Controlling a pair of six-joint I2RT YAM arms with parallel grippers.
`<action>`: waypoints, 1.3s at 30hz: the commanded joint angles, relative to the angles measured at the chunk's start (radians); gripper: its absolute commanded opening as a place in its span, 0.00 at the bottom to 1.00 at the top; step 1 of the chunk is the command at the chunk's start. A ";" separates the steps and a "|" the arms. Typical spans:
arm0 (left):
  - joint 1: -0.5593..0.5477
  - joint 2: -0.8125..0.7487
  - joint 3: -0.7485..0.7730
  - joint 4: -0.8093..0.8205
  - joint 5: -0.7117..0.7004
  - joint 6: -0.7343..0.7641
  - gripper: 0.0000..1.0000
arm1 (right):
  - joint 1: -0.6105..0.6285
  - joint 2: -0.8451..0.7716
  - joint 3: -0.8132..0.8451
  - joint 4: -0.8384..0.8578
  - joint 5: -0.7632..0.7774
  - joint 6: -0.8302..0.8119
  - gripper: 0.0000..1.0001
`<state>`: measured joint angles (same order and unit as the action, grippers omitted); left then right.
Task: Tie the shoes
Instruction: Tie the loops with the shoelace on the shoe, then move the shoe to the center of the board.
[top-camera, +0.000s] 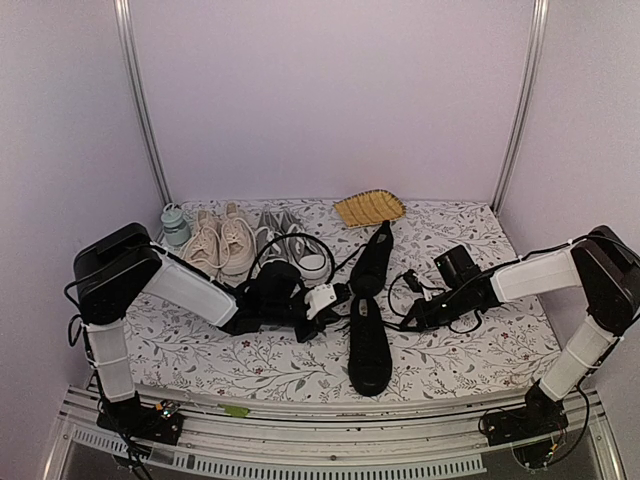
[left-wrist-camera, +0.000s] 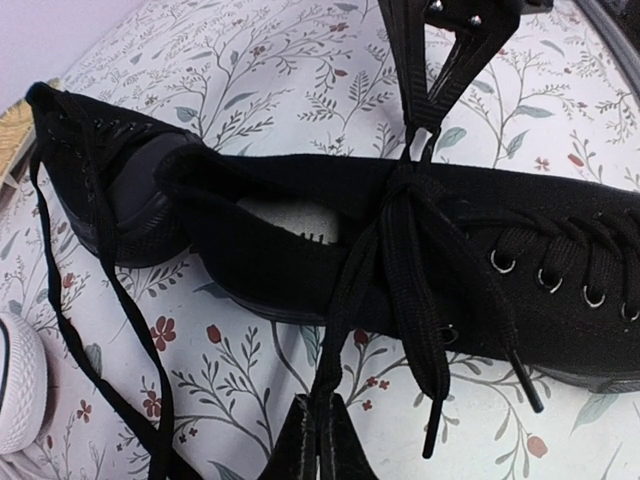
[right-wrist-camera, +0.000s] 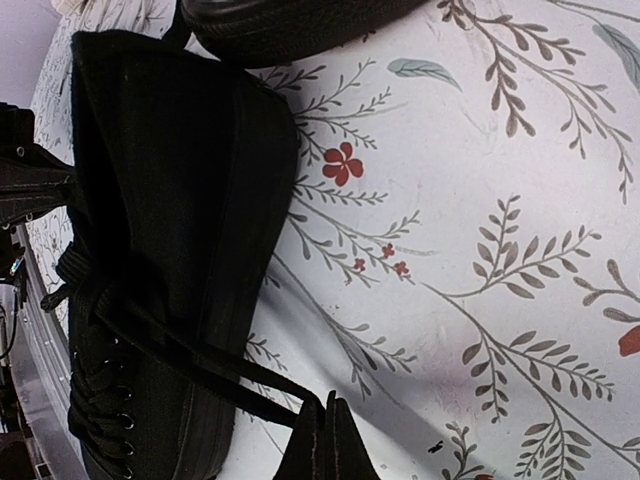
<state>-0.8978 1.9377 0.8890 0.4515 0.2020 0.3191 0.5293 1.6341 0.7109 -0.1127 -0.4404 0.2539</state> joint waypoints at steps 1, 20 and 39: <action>0.032 0.007 -0.031 -0.060 -0.029 -0.009 0.00 | -0.025 0.019 -0.030 -0.029 0.045 0.012 0.00; 0.017 -0.042 -0.016 -0.026 0.178 -0.021 0.00 | -0.019 -0.017 0.038 -0.001 -0.088 -0.030 0.06; 0.099 -0.375 -0.019 -0.219 -0.142 -0.152 0.96 | 0.185 0.119 0.443 -0.147 0.396 0.095 0.72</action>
<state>-0.8726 1.6104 0.8787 0.1761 0.2428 0.3233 0.6765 1.6611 1.0626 -0.1963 -0.2150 0.2855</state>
